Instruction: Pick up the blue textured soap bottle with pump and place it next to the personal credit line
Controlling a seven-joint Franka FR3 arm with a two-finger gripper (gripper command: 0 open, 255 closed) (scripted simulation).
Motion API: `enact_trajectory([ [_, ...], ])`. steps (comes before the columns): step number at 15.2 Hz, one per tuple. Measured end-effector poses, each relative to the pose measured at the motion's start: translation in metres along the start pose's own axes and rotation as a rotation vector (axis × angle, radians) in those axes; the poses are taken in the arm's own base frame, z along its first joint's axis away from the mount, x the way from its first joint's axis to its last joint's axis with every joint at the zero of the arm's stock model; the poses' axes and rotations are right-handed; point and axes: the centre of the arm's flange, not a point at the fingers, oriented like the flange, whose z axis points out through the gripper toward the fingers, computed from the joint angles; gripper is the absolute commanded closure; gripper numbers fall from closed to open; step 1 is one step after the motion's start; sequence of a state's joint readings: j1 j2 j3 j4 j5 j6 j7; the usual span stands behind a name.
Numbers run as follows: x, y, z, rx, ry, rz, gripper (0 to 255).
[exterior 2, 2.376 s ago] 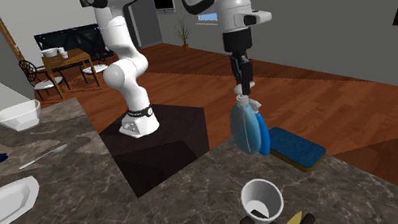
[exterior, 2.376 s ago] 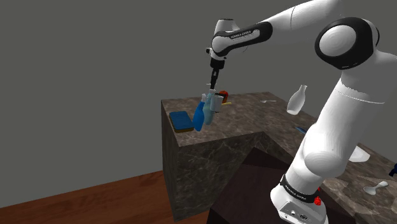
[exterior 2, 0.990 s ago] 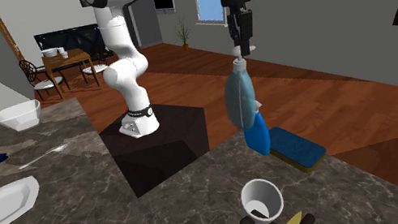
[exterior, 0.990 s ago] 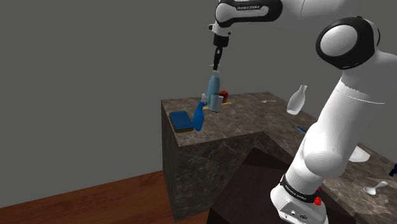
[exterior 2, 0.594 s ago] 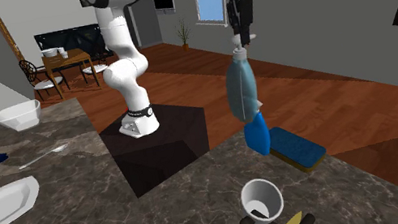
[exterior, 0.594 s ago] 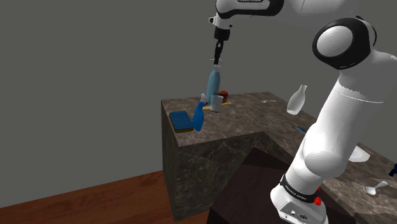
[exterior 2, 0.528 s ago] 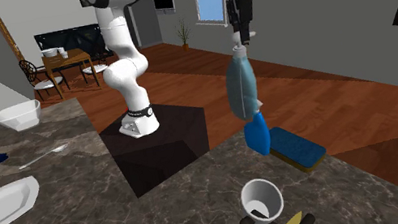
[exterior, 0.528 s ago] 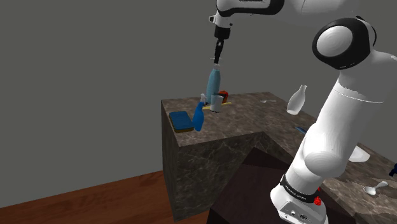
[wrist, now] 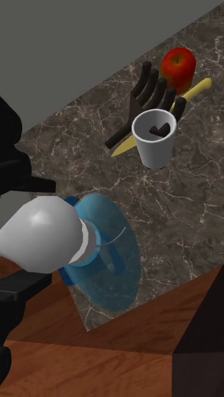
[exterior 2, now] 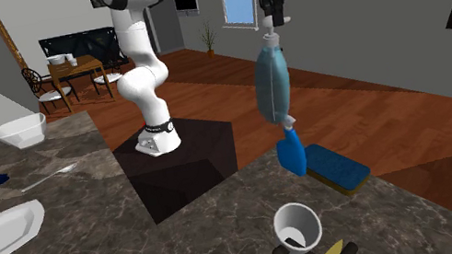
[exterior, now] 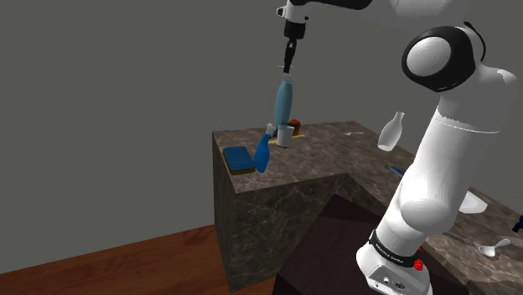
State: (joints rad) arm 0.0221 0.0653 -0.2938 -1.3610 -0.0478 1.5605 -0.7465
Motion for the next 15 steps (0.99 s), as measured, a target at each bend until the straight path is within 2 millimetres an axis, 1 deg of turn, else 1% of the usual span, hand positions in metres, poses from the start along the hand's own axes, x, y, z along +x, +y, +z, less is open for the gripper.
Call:
enact_trajectory([
  [9,0.003,0.008,-0.049,0.0,0.0,0.0,255],
  [15,0.006,0.012,-0.077,0.0,0.0,0.0,255],
])
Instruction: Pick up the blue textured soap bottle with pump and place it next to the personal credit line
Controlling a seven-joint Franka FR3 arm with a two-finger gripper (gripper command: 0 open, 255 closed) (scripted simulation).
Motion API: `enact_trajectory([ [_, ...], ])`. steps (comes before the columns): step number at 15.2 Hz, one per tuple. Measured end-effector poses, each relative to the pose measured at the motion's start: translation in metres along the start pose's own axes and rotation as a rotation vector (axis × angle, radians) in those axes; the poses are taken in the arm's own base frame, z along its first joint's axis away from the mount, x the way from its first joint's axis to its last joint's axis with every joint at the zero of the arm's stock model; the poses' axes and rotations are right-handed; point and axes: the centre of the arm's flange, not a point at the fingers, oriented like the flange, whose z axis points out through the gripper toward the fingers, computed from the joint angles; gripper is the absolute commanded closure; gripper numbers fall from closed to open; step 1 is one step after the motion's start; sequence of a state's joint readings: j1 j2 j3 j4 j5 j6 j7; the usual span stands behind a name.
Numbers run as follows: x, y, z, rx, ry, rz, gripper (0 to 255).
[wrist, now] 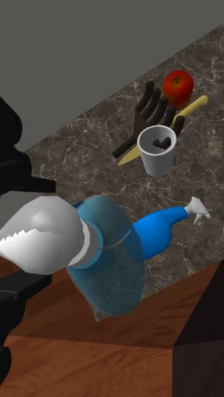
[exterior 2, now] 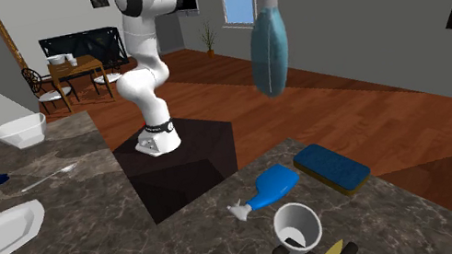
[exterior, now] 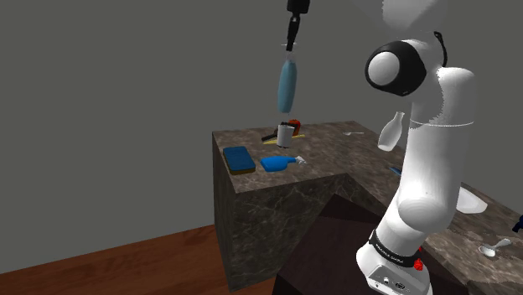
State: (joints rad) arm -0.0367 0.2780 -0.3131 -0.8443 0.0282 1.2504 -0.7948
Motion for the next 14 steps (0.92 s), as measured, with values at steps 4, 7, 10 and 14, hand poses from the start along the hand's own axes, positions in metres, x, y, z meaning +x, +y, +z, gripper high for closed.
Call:
enact_trajectory([
  [4,-0.039,0.003,-0.008,-0.001,0.0,0.001,255],
  [7,-0.078,0.006,-0.01,0.0,0.0,0.001,255],
  [10,-0.12,0.009,-0.012,0.0,0.0,0.002,255],
  [14,-0.171,0.01,-0.014,0.0,0.0,0.001,255],
])
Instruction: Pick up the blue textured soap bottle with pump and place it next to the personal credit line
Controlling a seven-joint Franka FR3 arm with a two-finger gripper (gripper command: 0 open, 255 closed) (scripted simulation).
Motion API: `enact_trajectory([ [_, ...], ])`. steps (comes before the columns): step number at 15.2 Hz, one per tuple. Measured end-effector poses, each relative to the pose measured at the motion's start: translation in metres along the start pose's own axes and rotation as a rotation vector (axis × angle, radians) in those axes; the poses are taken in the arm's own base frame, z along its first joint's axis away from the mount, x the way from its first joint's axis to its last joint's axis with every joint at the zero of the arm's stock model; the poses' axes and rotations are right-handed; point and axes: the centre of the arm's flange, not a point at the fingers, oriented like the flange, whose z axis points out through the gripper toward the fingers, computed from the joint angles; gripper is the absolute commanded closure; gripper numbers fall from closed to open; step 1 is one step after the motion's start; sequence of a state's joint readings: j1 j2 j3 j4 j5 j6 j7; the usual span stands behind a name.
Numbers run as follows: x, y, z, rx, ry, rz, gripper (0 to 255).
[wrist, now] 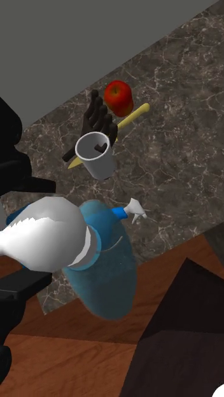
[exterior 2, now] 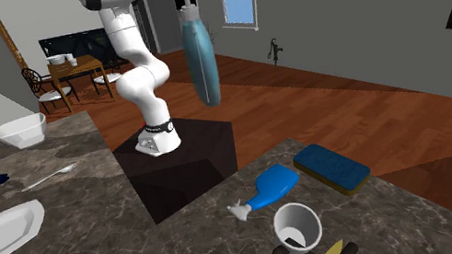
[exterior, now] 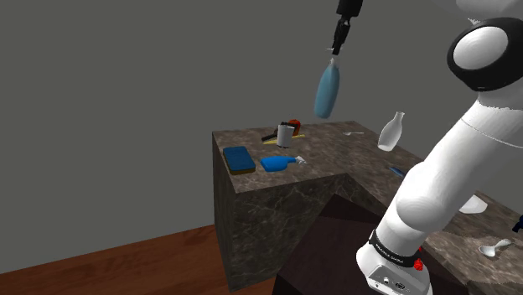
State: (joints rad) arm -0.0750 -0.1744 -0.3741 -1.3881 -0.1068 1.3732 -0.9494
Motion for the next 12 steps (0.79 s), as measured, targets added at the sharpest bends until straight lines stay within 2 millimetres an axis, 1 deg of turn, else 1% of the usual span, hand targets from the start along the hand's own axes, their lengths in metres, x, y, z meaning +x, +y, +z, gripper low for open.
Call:
enact_trajectory([
  [6,-0.08,0.007,-0.005,0.0,0.0,0.0,255],
  [9,-0.119,0.007,-0.002,0.0,0.0,0.0,255],
  [12,-0.157,0.008,-0.008,0.0,0.0,0.0,255],
])
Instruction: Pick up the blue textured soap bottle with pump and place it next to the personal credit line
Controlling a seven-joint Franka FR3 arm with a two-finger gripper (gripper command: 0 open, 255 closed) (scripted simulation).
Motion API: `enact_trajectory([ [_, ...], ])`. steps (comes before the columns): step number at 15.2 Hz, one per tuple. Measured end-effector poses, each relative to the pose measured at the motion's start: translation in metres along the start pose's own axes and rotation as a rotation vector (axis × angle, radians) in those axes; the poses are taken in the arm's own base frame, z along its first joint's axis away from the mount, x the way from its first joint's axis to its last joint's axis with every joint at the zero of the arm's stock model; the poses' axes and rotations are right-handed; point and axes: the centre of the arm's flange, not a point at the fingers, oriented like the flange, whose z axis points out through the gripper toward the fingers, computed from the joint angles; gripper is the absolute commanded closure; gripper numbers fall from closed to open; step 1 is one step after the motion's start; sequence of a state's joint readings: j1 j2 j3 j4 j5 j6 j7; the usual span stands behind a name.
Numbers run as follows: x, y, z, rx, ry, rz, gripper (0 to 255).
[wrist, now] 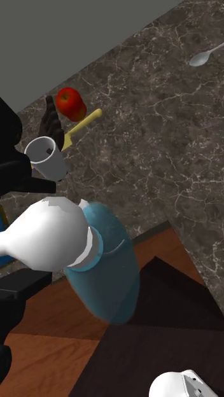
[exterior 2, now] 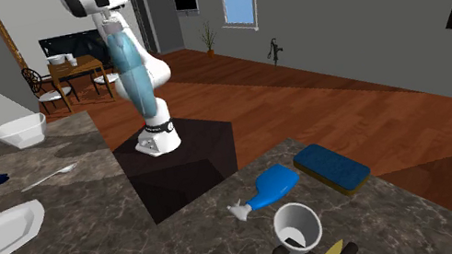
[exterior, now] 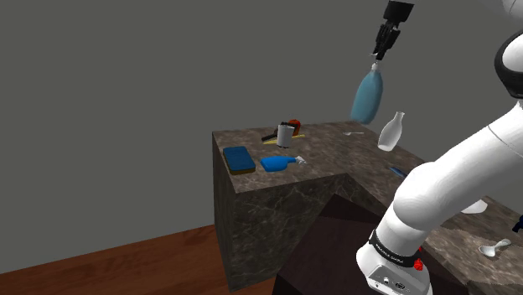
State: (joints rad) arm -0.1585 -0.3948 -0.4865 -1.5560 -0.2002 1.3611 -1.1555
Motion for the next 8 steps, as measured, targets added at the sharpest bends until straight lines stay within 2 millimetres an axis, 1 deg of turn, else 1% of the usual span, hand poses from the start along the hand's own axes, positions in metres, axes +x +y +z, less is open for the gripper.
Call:
enact_trajectory([
  [2,-0.029,0.003,0.0,0.0,0.0,0.0,255],
  [3,-0.041,0.002,-0.002,0.0,0.0,0.0,255],
  [4,-0.053,0.006,-0.003,-0.001,0.0,0.0,255],
  [8,-0.106,0.008,-0.005,0.0,0.0,0.0,255],
])
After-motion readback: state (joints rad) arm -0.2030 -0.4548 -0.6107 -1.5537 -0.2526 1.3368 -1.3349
